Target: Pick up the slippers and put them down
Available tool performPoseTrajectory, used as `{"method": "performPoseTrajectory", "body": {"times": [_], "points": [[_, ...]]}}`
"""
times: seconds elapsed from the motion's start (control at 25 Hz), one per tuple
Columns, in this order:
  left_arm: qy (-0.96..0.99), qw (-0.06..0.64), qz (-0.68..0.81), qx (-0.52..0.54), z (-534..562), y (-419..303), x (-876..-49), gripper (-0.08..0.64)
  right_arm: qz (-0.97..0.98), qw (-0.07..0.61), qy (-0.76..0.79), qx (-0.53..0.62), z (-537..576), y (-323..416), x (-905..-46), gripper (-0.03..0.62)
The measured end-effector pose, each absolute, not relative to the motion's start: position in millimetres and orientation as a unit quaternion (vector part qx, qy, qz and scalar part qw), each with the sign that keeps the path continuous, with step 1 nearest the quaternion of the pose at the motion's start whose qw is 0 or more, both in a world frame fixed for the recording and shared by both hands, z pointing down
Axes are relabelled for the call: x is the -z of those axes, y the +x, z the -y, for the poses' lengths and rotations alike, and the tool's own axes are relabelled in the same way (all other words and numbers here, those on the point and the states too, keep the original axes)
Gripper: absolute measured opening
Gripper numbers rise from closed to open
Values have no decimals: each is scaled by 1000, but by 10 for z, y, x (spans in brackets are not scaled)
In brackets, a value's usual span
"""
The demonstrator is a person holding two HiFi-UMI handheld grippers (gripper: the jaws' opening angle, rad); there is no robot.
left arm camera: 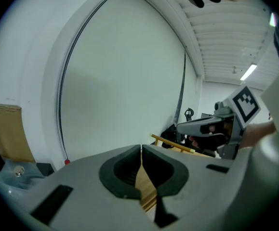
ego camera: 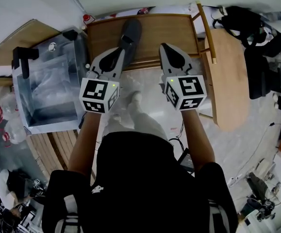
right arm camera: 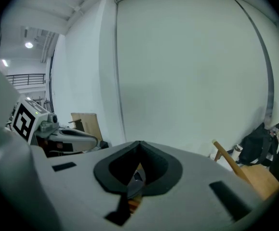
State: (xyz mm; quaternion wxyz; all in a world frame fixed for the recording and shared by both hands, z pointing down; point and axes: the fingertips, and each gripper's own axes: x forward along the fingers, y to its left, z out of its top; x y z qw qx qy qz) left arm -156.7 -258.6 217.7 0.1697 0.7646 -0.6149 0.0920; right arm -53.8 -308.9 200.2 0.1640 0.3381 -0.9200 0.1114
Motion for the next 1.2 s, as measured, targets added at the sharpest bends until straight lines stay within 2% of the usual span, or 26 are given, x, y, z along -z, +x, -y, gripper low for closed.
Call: {"method": "performPoseTrajectory", "body": {"times": [0.6, 1.2], "points": [[740, 239, 618, -120, 2822, -1673, -3086, 9, 913, 205, 318, -153, 3346, -618, -2775, 0], [728, 279, 601, -176, 2946, -1742, -3847, 11, 902, 232, 313, -189, 3394, -641, -3347, 0]]}}
